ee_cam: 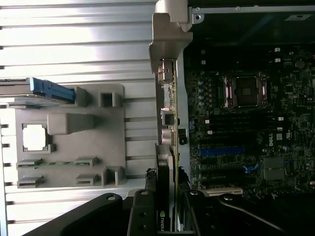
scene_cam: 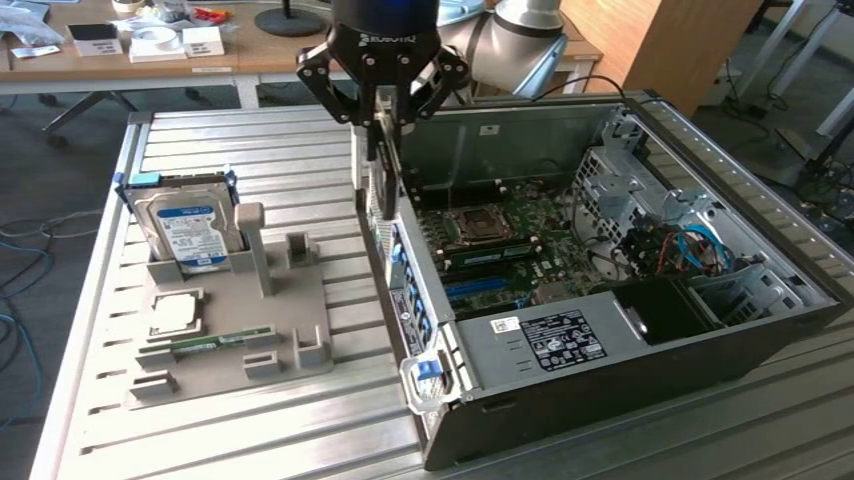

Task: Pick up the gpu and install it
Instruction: 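Pick up the gpu and move the gpu toward the slot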

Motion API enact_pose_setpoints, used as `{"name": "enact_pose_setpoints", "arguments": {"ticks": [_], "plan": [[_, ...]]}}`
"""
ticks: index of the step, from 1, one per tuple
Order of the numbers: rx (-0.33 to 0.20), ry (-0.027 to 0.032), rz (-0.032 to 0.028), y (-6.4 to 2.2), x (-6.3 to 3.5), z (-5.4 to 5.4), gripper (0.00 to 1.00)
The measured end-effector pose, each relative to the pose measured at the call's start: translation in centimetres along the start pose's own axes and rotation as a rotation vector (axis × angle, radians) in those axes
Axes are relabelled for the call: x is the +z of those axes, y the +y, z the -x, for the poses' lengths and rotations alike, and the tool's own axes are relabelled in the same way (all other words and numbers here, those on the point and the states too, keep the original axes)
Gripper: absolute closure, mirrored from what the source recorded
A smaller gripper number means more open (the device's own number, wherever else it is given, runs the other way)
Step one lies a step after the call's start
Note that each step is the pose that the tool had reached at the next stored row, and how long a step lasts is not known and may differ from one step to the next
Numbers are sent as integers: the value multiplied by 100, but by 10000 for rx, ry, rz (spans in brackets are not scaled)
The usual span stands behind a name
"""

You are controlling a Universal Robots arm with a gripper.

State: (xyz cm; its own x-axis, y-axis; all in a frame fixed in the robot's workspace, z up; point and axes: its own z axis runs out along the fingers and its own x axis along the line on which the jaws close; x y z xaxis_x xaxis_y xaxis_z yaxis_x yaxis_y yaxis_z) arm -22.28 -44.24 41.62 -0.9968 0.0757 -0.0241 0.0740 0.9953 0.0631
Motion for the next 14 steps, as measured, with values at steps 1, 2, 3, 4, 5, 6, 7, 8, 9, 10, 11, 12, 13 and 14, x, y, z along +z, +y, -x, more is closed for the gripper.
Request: {"name": "enact_pose_setpoints", "arguments": {"ticks": [1, 2, 3, 4, 5, 6, 7, 8, 9, 10, 11, 12, 13, 14], "plan": [[1, 1, -1, 2, 0, 19, 73], [1, 1, -1, 3, 0, 38, 73], [1, 1, -1, 5, 1, 58, 73], [1, 1, 0, 6, 2, 79, 73], [1, 1, -1, 8, 2, 98, 73], [1, 1, -1, 9, 3, 118, 73], [1, 1, -1, 11, 3, 137, 73], [0, 1, -1, 12, 4, 157, 73], [1, 1, -1, 13, 5, 176, 73], [0, 2, -1, 15, 5, 195, 73], [1, 2, -1, 16, 5, 214, 73], [1, 1, -1, 18, 6, 234, 73], [1, 1, -1, 19, 7, 254, 73], [1, 1, -1, 21, 7, 274, 73]]}}
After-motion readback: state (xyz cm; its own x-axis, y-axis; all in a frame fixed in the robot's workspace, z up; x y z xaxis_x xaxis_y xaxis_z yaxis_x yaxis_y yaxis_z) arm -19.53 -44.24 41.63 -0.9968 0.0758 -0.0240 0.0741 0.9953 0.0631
